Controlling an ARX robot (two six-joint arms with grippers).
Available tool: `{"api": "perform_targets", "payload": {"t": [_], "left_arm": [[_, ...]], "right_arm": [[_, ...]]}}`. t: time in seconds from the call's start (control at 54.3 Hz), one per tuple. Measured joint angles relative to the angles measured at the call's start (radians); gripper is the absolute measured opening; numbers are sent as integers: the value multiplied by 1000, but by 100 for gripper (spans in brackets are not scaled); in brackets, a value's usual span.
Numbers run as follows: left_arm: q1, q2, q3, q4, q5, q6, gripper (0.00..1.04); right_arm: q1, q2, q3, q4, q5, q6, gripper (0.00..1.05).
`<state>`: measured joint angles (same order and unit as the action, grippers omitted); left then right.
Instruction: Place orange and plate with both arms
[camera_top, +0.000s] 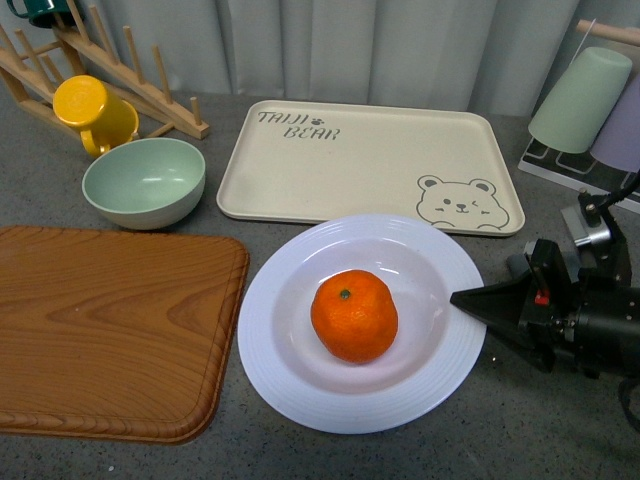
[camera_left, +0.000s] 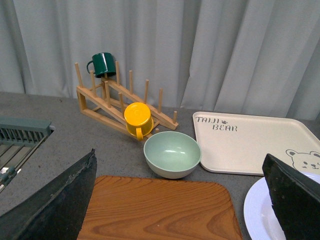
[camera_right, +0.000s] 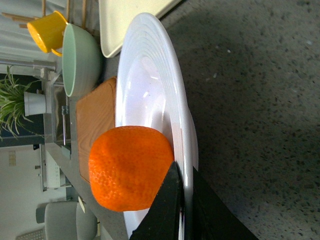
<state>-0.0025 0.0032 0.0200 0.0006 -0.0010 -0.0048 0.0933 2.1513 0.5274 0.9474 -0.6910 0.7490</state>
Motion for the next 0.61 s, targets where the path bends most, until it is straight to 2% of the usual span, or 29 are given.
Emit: {"api": "perform_targets", "payload": {"t": [0.239, 0.607], "left_arm": [[0, 0, 0, 0, 0, 0, 98], [0, 0, 0, 0, 0, 0, 98]], "right_arm": [[-55, -106, -8, 32, 1, 24, 1], [-105, -144, 68, 123, -35, 159, 1]]}}
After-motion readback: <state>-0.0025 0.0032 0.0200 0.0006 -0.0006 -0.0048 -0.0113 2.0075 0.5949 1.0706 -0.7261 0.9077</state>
